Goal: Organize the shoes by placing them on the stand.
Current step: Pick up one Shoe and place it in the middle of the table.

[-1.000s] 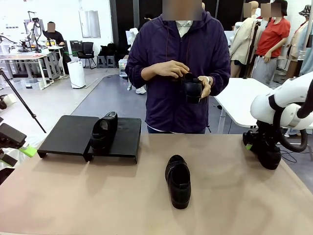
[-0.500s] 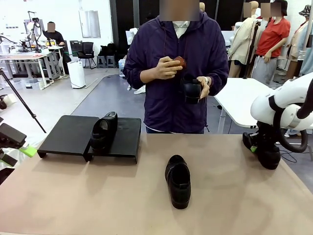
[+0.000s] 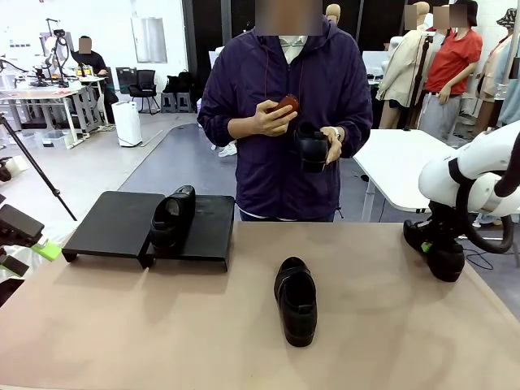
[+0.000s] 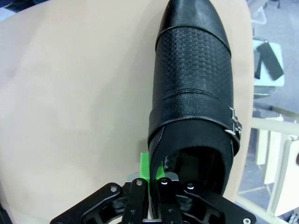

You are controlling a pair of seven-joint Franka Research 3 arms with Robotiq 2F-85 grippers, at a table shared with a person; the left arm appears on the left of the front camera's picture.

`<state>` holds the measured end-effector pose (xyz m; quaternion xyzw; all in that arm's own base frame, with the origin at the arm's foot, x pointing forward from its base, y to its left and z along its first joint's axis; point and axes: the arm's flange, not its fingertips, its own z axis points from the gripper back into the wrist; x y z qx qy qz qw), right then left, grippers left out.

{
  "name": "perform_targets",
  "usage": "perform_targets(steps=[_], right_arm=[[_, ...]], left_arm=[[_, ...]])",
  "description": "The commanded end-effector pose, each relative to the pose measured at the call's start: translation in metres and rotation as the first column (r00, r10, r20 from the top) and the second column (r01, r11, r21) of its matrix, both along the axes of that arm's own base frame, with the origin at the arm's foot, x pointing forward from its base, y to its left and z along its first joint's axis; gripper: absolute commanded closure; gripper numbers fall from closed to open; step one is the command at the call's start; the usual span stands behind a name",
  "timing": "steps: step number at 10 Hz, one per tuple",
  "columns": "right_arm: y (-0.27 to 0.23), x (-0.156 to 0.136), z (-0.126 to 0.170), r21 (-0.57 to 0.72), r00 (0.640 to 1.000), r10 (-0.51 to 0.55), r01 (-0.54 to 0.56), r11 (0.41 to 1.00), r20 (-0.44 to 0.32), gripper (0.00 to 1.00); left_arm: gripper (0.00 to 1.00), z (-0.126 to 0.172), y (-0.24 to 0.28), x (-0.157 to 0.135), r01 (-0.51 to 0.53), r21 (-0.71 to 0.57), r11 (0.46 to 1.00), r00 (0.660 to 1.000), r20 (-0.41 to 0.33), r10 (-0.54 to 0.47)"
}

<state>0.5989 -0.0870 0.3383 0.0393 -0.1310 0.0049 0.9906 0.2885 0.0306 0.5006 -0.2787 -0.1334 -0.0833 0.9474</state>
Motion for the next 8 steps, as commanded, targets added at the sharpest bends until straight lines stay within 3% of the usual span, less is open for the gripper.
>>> perform_targets(steps=[1,3,4,6,8], right_arm=[[-0.005,0.000,0.005,0.033,1.000,-0.005,0.004,0.999,0.018,1.00],[-0.006,-0.006,0.024,0.047,0.999,-0.039,0.038,0.998,0.020,1.00],[-0.006,-0.019,0.053,0.032,0.998,-0.060,0.060,0.998,0.000,1.00],[-0.002,-0.067,0.124,0.016,0.985,-0.173,0.173,0.985,-0.020,1.00],[0.013,-0.124,0.177,0.042,0.979,-0.200,0.202,0.978,-0.046,1.00]], left_arm=[[0.00,-0.001,-0.001,-0.002,-0.001,-0.020,1.000,1.000,-0.001,0.001],[0.00,-0.001,-0.001,-0.002,-0.001,-0.020,1.000,1.000,-0.001,0.001],[0.00,-0.001,-0.001,-0.002,-0.001,-0.020,1.000,1.000,-0.001,0.001],[0.00,-0.001,-0.001,-0.002,-0.001,-0.020,1.000,1.000,-0.001,0.001],[0.00,-0.001,-0.001,-0.002,-0.001,-0.020,1.000,1.000,-0.001,0.001]])
